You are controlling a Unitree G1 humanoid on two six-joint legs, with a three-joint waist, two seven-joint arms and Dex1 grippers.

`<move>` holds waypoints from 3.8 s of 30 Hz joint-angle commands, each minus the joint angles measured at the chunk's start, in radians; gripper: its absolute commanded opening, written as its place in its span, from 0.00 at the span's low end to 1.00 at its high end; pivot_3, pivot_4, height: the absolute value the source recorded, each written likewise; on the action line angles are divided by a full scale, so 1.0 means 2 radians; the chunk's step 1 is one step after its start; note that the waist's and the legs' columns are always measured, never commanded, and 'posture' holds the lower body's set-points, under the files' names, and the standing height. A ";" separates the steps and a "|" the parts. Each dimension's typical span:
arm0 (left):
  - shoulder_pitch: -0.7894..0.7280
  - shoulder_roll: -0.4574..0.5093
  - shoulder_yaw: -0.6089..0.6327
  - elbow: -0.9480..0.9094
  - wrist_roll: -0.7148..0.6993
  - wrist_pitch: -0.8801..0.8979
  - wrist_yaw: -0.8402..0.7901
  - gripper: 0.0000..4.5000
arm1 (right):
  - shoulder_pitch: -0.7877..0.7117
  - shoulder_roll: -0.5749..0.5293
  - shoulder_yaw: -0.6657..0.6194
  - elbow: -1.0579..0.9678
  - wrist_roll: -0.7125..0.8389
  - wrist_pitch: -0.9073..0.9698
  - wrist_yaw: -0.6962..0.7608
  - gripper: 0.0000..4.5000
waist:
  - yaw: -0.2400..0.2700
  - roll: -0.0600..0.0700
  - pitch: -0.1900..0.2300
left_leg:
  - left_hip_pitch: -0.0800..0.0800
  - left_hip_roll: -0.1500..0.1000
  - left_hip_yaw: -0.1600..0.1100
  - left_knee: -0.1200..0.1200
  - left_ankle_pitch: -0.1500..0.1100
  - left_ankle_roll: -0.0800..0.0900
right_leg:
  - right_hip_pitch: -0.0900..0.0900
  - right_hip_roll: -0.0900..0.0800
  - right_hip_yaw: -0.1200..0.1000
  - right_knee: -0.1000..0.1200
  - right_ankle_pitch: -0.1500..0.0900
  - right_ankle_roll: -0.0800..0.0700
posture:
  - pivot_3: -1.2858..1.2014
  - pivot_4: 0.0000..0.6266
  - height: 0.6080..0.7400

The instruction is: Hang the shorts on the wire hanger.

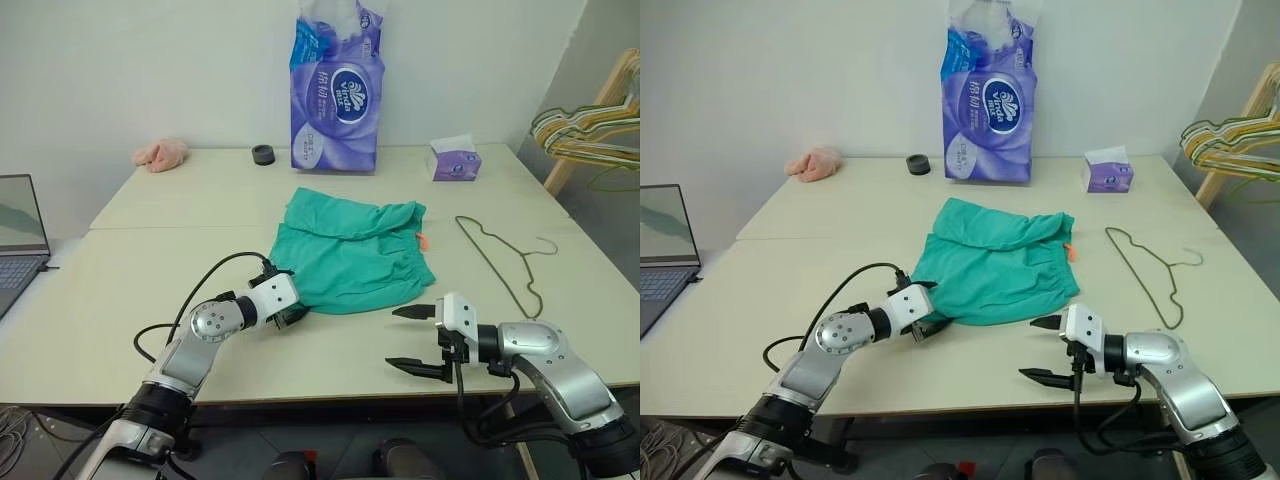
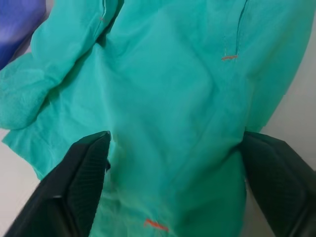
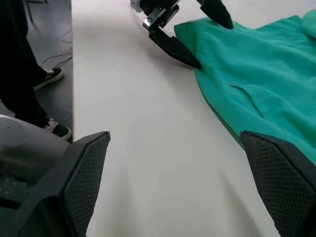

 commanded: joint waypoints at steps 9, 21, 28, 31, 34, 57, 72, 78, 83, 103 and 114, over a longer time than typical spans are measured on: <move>-0.031 -0.007 0.029 0.007 -0.026 -0.021 -0.003 0.04 | -0.167 -0.015 0.034 0.224 -0.200 -0.220 -0.090 1.00 | -0.014 0.000 0.000 | 0.000 0.000 0.000 0.000 0.000 0.000 | 0.000 0.000 0.000 0.001 0.000 0.000 | 0.43 0.03 1.00; -0.062 -0.006 0.062 -0.027 -0.058 0.007 -0.014 0.02 | -0.332 0.029 0.149 0.487 -0.349 -0.396 -0.125 1.00 | -0.030 -0.001 -0.001 | 0.000 0.000 0.000 -0.001 0.000 0.000 | -0.001 0.000 0.000 0.001 0.002 -0.002 | 0.44 0.01 1.00; -0.092 0.009 0.086 -0.021 -0.069 0.011 -0.020 0.00 | -0.393 0.090 0.135 0.596 -0.343 -0.372 -0.154 0.72 | -0.039 -0.001 -0.001 | 0.001 0.000 0.000 -0.001 0.001 0.000 | 0.000 0.000 0.000 0.002 0.002 -0.002 | 0.45 0.01 1.00; -0.103 0.013 0.096 -0.015 -0.073 0.013 -0.020 0.00 | -0.407 0.105 0.121 0.618 -0.329 -0.358 -0.151 0.50 | -0.039 -0.001 -0.001 | 0.001 0.000 -0.001 -0.001 0.001 0.000 | 0.000 0.000 0.000 0.002 0.002 -0.003 | 0.45 0.00 1.00; -0.107 0.015 0.101 -0.014 -0.077 0.013 -0.022 0.00 | -0.416 0.115 0.113 0.626 -0.322 -0.346 -0.150 0.26 | -0.040 -0.001 -0.001 | 0.001 0.000 0.000 -0.001 0.001 -0.001 | -0.001 0.000 0.001 0.002 0.002 -0.003 | 0.45 0.00 1.00; -0.264 0.196 0.024 0.175 0.049 -0.195 -0.025 0.00 | -0.598 0.078 0.133 0.691 -0.399 -0.529 -0.400 0.01 | -0.067 0.006 -0.022 | -0.009 -0.002 0.008 -0.013 0.003 -0.010 | -0.017 -0.004 0.010 0.001 -0.001 0.003 | 0.44 0.01 1.00; 0.223 0.325 0.134 -0.281 -0.191 0.151 -0.267 0.00 | -0.333 0.022 0.184 0.410 -0.201 -0.489 0.018 0.01 | -0.076 0.001 -0.015 | 0.009 0.001 0.007 -0.007 -0.002 0.005 | 0.000 0.001 0.010 0.007 -0.005 -0.001 | 0.44 0.02 1.00; 0.263 0.318 0.140 -0.324 -0.202 0.180 -0.260 0.00 | -0.260 -0.037 0.183 0.284 -0.176 -0.382 0.105 0.01 | -0.050 0.003 -0.010 | 0.008 0.000 0.008 -0.005 -0.003 0.006 | 0.000 0.001 0.011 0.006 -0.005 -0.001 | 0.44 0.02 1.00; 0.278 0.310 0.134 -0.332 -0.199 0.183 -0.253 0.00 | -0.225 -0.078 0.173 0.200 -0.154 -0.293 0.143 0.01 | -0.039 0.003 -0.009 | 0.014 0.001 0.008 -0.006 -0.003 0.006 | 0.007 0.001 0.010 0.003 -0.004 -0.001 | 0.44 0.02 1.00; 0.308 0.300 0.102 -0.360 -0.219 0.205 -0.261 0.14 | -0.176 -0.122 0.167 0.028 -0.093 -0.123 0.217 0.16 | -0.037 0.000 -0.001 | 0.016 0.001 0.009 -0.006 -0.004 0.004 | 0.008 0.001 0.011 0.002 -0.005 -0.001 | 0.44 0.03 1.00; 0.307 0.277 0.156 -0.389 -0.304 0.270 -0.265 0.90 | -0.188 -0.109 0.102 -0.027 0.032 0.024 0.228 1.00 | -0.036 -0.002 0.003 | 0.016 0.001 0.009 -0.006 -0.005 0.003 | 0.008 0.001 0.011 0.001 -0.005 -0.001 | 0.44 0.03 1.00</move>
